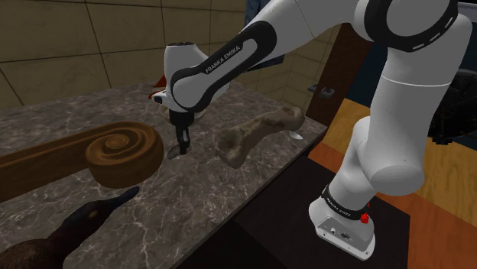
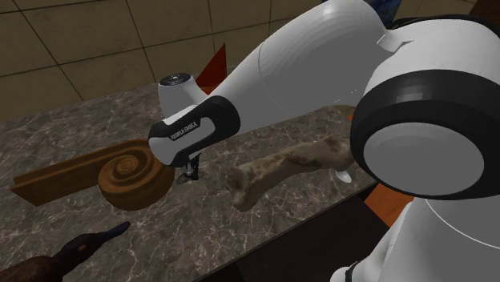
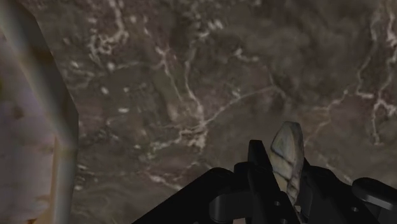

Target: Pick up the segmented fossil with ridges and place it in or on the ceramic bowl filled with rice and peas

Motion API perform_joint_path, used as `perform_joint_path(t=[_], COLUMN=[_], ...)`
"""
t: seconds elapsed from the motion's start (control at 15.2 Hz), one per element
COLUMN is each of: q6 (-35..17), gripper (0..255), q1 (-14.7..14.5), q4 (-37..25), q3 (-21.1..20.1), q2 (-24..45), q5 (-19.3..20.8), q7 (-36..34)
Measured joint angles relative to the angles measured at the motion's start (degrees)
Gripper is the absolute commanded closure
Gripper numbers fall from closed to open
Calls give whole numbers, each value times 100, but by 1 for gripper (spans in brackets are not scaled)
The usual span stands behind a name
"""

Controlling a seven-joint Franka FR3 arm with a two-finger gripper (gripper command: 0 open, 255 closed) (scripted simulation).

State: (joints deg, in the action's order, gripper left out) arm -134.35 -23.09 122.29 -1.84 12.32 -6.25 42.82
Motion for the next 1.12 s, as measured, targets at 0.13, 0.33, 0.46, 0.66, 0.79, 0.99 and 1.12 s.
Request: perform_joint_path(t=[0.13,0.33,0.46,0.66,0.79,0.99,1.12], q6=[0,33,136,330,472,704,840], gripper=[255,255,255,255,255,255,255], q1=[0,0,4,2,-6,3,7], q4=[0,-8,-38,-93,-160,-253,-314], q3=[0,1,4,6,2,11,14], q2=[0,-24,-98,-241,-318,-457,-531], q5=[0,2,8,21,32,44,51], q7=[0,-3,-10,-34,-64,-73,-83])
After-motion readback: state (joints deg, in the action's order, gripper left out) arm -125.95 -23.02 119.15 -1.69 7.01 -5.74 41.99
